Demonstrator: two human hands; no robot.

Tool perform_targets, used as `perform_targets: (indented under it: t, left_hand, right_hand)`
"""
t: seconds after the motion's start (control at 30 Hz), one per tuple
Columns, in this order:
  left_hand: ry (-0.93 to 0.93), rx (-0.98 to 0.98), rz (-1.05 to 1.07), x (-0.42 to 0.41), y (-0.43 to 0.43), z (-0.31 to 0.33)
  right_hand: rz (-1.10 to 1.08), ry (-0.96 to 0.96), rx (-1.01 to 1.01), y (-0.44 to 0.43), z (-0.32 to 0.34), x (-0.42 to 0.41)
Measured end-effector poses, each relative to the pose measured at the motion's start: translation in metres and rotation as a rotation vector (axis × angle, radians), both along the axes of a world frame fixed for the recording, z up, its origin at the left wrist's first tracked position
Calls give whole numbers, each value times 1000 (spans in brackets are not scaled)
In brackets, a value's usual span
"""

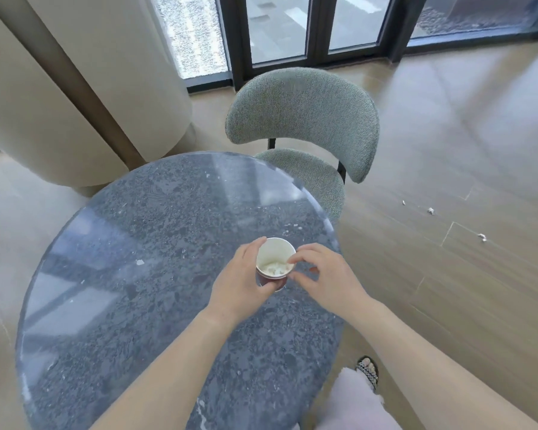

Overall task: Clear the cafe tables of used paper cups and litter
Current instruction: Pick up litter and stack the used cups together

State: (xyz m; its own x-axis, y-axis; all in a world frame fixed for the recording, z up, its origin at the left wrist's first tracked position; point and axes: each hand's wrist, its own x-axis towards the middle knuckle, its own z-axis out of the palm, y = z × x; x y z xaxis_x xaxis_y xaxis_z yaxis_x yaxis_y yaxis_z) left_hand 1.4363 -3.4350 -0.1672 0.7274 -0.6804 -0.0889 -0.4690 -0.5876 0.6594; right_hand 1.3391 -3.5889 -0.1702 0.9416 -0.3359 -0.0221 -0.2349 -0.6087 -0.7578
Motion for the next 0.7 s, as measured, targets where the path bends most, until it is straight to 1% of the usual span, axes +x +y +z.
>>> perform_targets:
  t: [0.17, 0.4, 0.53, 0.7]
  left_hand:
    - [24, -42, -78, -27, -58, 5]
    - [92, -90, -274, -101, -193, 13]
    - [47, -97, -398, -146, -271, 11]
    - [-37, -157, -512, -196, -360, 9]
  right_hand:
    - [-103, 10, -10, -46, 5, -45]
    - [-293, 55, -31, -159, 22, -139]
    - [-404, 57, -6, -223, 22, -197]
    - [-541, 31, -8, -294, 21, -262]
